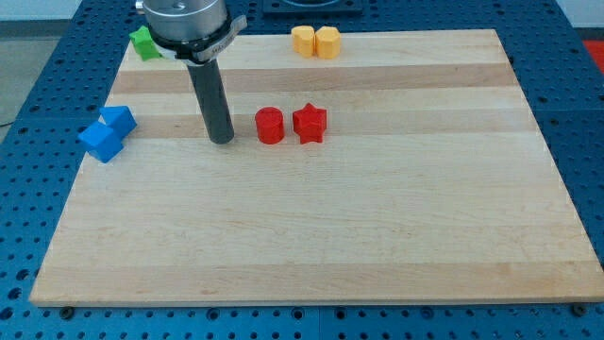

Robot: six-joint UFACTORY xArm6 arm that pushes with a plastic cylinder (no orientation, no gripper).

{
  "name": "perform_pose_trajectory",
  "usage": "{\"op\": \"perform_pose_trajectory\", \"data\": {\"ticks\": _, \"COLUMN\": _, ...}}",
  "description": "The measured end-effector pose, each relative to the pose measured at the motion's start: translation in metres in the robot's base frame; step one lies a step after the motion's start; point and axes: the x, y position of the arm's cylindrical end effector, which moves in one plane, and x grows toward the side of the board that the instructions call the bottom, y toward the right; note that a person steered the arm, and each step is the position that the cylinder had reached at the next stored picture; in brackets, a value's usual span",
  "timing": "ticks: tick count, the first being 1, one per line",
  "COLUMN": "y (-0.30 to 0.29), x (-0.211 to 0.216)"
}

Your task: Move the red circle below the red star

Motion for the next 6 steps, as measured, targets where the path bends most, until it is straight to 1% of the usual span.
{"op": "perform_pose_trajectory", "data": {"ticks": 1, "y": 0.004, "x": -0.004}}
{"op": "perform_pose_trajectory", "data": {"ticks": 2, "y": 0.005, "x": -0.033}}
{"op": "perform_pose_trajectory", "data": {"ticks": 3, "y": 0.028, "x": -0.049}}
{"op": "perform_pose_trajectory", "data": {"ticks": 4, "y": 0.051, "x": -0.019}}
{"op": "perform_pose_trajectory", "data": {"ticks": 5, "y": 0.056, "x": 0.019}}
{"op": "perform_pose_trajectory", "data": {"ticks": 6, "y": 0.055, "x": 0.03}}
